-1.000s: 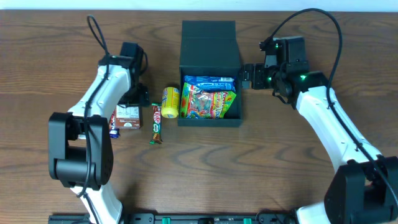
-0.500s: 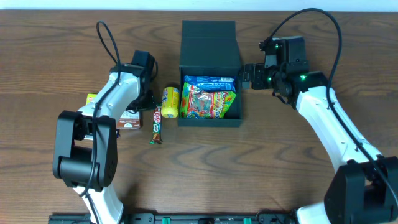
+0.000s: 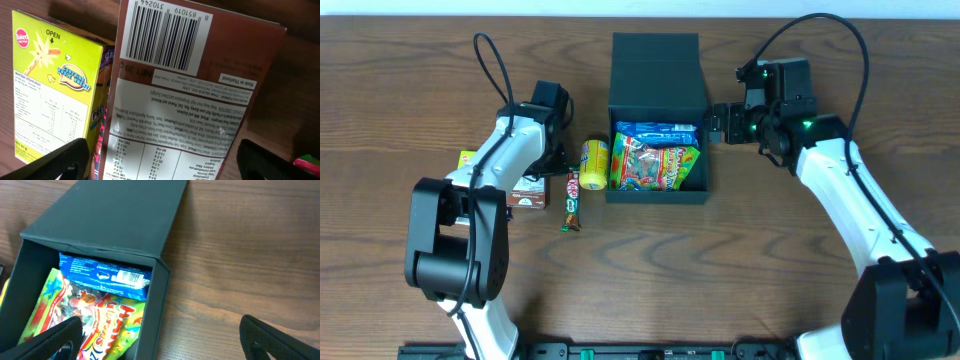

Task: Pack container
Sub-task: 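Grasp the brown snack box with the left gripper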

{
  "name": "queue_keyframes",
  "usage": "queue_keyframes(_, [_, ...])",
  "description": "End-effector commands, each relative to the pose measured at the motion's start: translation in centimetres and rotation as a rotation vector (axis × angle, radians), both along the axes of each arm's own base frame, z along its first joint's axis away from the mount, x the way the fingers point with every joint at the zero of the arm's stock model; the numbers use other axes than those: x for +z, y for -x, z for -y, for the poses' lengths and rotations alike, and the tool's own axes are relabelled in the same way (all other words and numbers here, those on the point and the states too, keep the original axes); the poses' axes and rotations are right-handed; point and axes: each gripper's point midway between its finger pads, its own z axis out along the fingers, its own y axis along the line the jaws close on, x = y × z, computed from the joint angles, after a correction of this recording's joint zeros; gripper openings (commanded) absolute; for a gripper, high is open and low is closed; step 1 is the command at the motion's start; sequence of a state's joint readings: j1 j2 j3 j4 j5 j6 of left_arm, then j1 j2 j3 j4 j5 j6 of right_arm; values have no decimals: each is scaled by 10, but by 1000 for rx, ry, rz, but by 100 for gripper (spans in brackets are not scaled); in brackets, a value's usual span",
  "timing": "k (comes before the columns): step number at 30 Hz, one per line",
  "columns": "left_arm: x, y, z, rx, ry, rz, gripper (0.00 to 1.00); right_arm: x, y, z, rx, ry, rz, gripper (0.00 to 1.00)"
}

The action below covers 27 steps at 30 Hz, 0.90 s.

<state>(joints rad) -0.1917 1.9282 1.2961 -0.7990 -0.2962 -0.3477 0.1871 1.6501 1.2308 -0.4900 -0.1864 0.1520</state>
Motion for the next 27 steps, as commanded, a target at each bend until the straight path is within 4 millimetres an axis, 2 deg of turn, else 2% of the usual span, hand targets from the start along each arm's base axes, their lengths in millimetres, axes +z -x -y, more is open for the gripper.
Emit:
queue_keyframes(1, [2,0,-4,22,-18,12,95,8,-3,2,8,10,25,99])
queue_keyframes(6, [0,1,-4,22,-19,7,96,8,-3,2,8,10,26,99])
queue_keyframes(8, [0,1,-4,21,-19,7,100,8,-3,2,8,10,26,99])
queue_keyframes(11, [0,1,-4,22,-19,7,85,8,-3,2,8,10,26,99])
queue_keyframes(18, [0,1,-5,21,-20,7,74,8,-3,2,8,10,26,99])
queue_keyframes(27, [2,-1,-5,18,-23,12,73,8,-3,2,8,10,26,99])
